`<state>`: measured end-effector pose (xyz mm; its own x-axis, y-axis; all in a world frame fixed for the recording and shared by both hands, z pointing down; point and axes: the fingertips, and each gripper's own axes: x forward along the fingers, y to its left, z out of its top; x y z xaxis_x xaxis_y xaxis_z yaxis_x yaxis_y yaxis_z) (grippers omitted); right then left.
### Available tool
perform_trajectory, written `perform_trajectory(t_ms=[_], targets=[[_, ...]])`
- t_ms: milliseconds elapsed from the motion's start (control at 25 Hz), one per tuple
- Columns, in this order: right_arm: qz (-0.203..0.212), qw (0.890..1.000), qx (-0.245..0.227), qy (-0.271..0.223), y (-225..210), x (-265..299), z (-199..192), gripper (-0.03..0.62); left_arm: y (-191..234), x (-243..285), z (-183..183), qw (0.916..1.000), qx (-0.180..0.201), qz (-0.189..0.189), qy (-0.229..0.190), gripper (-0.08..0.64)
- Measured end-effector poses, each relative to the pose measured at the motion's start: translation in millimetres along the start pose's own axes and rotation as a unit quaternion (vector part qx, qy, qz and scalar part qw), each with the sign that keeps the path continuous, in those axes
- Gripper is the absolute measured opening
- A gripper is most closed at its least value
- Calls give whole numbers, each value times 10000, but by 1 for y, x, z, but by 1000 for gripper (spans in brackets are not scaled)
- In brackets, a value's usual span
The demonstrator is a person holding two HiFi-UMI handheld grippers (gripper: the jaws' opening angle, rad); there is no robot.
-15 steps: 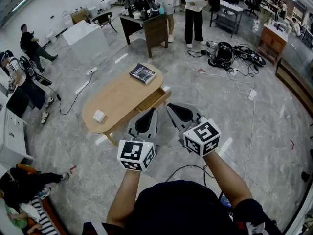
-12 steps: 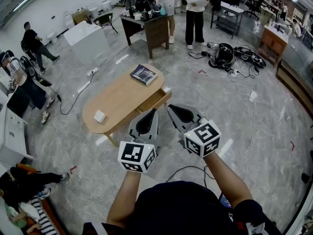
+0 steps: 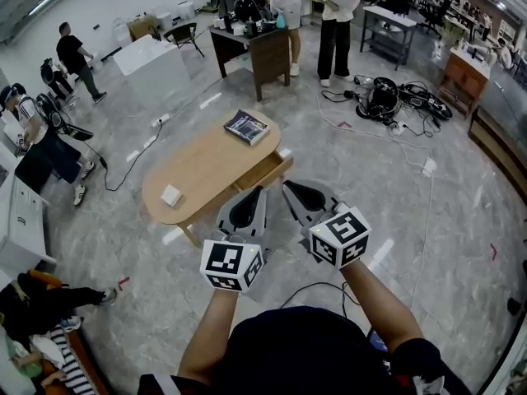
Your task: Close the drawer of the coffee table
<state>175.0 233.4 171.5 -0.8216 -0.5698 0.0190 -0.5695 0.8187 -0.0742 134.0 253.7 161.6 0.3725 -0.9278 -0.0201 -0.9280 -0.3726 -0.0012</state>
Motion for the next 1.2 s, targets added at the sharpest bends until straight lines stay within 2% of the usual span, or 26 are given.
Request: perform_trajectory(t_ms=[520,1200], targets=[[149,9999,26,58,-3,-7,-6,11,2,-5,-10,9995,-19,282,168,-2],[123,9999,92,44,-13,40,-5,12,48,7,-21,9990,-99,353,266,-2]])
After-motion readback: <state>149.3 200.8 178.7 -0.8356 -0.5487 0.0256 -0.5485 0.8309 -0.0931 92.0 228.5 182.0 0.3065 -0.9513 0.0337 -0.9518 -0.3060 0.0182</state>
